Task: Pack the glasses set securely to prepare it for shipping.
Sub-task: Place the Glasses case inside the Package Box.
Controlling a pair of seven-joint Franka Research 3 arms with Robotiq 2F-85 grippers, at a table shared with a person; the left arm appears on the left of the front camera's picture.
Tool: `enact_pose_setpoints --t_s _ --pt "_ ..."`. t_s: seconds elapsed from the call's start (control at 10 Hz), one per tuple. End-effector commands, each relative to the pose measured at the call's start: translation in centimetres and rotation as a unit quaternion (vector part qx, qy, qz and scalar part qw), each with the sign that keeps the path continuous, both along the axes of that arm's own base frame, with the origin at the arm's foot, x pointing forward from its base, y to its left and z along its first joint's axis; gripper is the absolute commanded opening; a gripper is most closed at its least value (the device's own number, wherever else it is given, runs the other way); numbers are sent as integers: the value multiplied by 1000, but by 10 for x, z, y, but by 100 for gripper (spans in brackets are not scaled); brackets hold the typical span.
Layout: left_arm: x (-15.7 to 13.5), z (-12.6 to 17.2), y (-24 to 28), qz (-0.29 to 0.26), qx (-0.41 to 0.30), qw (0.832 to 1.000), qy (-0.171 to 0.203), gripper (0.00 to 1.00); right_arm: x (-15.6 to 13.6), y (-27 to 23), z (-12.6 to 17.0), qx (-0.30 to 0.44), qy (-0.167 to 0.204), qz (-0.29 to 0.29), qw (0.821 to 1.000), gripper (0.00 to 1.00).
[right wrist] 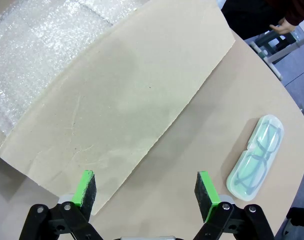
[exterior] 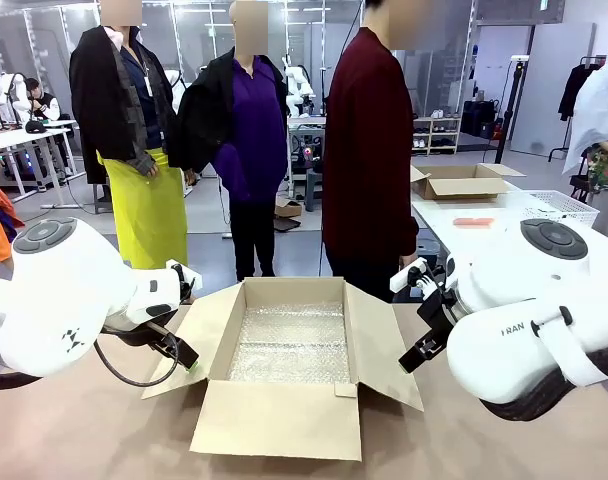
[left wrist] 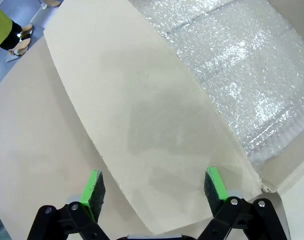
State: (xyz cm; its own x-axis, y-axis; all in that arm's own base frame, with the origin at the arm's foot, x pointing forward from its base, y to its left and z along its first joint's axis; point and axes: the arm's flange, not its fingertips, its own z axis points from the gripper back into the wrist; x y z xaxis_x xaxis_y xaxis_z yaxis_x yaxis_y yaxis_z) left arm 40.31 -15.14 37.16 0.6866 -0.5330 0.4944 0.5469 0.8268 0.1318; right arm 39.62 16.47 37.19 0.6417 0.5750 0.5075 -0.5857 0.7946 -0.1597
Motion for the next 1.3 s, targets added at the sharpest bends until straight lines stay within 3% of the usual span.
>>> enact_pose_setpoints --t_s 0.0,0.1,0.3,0.4,0.6,0.7,0.8,1.0,1.2 --pt "0 0 0 0 0 1000 0 100 0 0 0 1 0 0 1000 100" --pt "0 0 0 0 0 1000 0 100 0 0 0 0 0 0 1000 100" --pt "-14 33 13 -58 -5 998 -1 100 8 -19 34 -5 6 -26 1000 100" --pt "-16 43 19 -61 5 998 -10 100 13 -27 45 -7 8 -33 999 100" --pt "-26 66 37 -126 -16 992 24 100 27 -46 62 -23 15 -64 998 100" --pt "-36 81 55 -181 -21 983 9 100 43 -61 67 -21 33 -100 994 100" --pt "-44 89 74 -238 -28 971 -1 100 58 -72 67 -23 46 -124 991 100" --pt "-59 92 109 -294 -61 953 -35 100 83 -91 60 -19 71 -154 985 100" --pt "-63 88 134 -318 -111 940 -55 100 107 -105 42 -22 118 -172 978 100"
